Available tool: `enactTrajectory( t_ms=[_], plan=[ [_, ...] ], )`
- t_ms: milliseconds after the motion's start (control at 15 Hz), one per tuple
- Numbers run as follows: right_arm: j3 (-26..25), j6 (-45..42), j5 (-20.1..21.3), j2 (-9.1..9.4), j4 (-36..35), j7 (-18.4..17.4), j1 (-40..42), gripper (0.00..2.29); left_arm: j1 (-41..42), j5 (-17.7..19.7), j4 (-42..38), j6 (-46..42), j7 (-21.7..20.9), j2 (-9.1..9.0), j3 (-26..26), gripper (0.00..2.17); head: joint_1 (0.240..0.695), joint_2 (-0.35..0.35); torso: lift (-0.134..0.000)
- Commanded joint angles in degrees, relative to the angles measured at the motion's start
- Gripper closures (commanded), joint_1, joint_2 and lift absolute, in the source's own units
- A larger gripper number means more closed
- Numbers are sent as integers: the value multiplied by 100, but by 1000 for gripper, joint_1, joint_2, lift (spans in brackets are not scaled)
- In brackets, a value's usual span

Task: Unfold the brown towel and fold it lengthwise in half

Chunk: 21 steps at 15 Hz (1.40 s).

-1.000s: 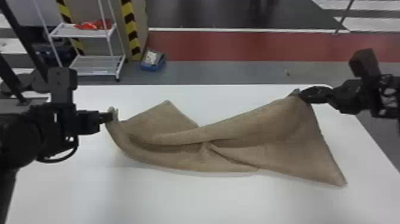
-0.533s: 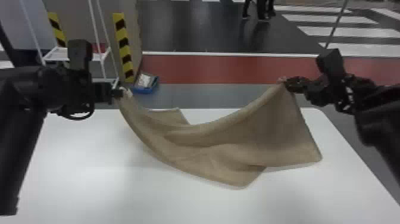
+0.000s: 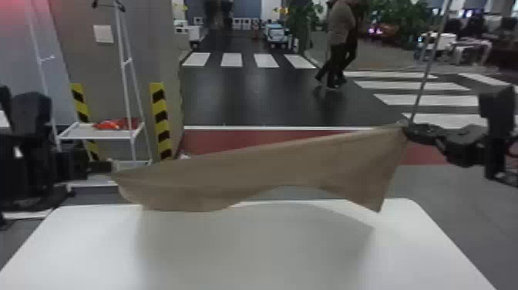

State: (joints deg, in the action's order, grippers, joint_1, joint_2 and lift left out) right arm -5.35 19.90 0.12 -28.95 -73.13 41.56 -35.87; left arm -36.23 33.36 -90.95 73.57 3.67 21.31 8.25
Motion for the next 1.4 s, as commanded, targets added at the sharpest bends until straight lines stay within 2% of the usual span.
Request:
enactTrajectory(
  t_ms=[0, 67, 200, 267, 333, 400, 533, 667, 733, 800, 867, 1000, 1067, 1133, 1200, 1267, 1333],
  plan=[
    [-555, 221, -425, -190, -1282, 370, 1574, 1332, 1355, 373, -1021, 514, 116, 93, 704, 1433, 426, -48, -123],
    [-827, 185, -556, -225, -1599, 563, 2295, 1328, 2041, 417, -1399, 514, 152, 84, 1003, 1433, 467, -39, -123],
    [-1240, -307, -759, -207, -2029, 836, 3481, 1332, 3034, 452, -1794, 391, 134, -162, 1372, 1436, 565, -24, -123],
    [-1416, -641, -838, -199, -2117, 985, 3982, 1332, 3412, 452, -2023, 303, 160, -329, 1513, 1436, 669, -15, -123],
    [-1592, -904, -899, -172, -2223, 1187, 4431, 1332, 3737, 443, -2225, 110, 169, -487, 1636, 1436, 669, -15, -123],
    [-1662, -1115, -926, -172, -2267, 1407, 4756, 1332, 3948, 443, -2357, 4, 187, -522, 1697, 1436, 695, -12, -123],
    [-1767, -1660, -838, -190, -2293, 1724, 5336, 1332, 4282, 426, -2489, -66, 187, -619, 1724, 1433, 695, -6, -123],
    [-1811, -1924, -785, -216, -2249, 1768, 5573, 1332, 4476, 390, -2480, -330, 187, -733, 1733, 1430, 695, 1, -123],
    [-1838, -1959, -785, -216, -2179, 1794, 5591, 1332, 4528, 390, -2480, -347, 222, -760, 1750, 1193, 695, 0, -123],
    [-1864, -1977, -785, -234, -2135, 1794, 5591, 1332, 4563, 390, -2497, -347, 275, -760, 1768, 711, 695, -2, -123],
    [-1882, -1977, -794, -243, -2108, 1794, 5573, 1332, 4599, 390, -2559, -347, 327, -760, 1812, 43, 695, -4, -123],
    [-1908, -1977, -829, -287, -1985, 1794, 5468, 1332, 4686, 382, -2656, -347, 486, -707, 1864, -1, 695, -7, -123],
    [-1917, -1977, -838, -304, -1959, 1794, 5433, 1332, 4783, 285, -2743, -347, 450, -610, 1908, 22, 695, -3, -123],
    [-1908, -1977, -838, -322, -1950, 1794, 5397, 1332, 4897, 57, -2831, -347, 319, -487, 1917, 87, 695, -1, -123],
    [-1908, -1959, -820, -322, -1915, 1785, 5327, 1332, 5029, -374, -2954, -347, -112, -329, 1917, 151, 695, 3, -123],
    [-1882, -1906, -803, -313, -1915, 1785, 5301, 1332, 5161, -928, -3016, -347, -921, -162, 1864, 194, 695, 9, -123],
    [-1847, -1836, -785, -304, -1924, 1794, 5283, 1332, 5275, -1596, -3042, -400, -1764, -74, 1750, 211, 695, 16, -123]
  ],
)
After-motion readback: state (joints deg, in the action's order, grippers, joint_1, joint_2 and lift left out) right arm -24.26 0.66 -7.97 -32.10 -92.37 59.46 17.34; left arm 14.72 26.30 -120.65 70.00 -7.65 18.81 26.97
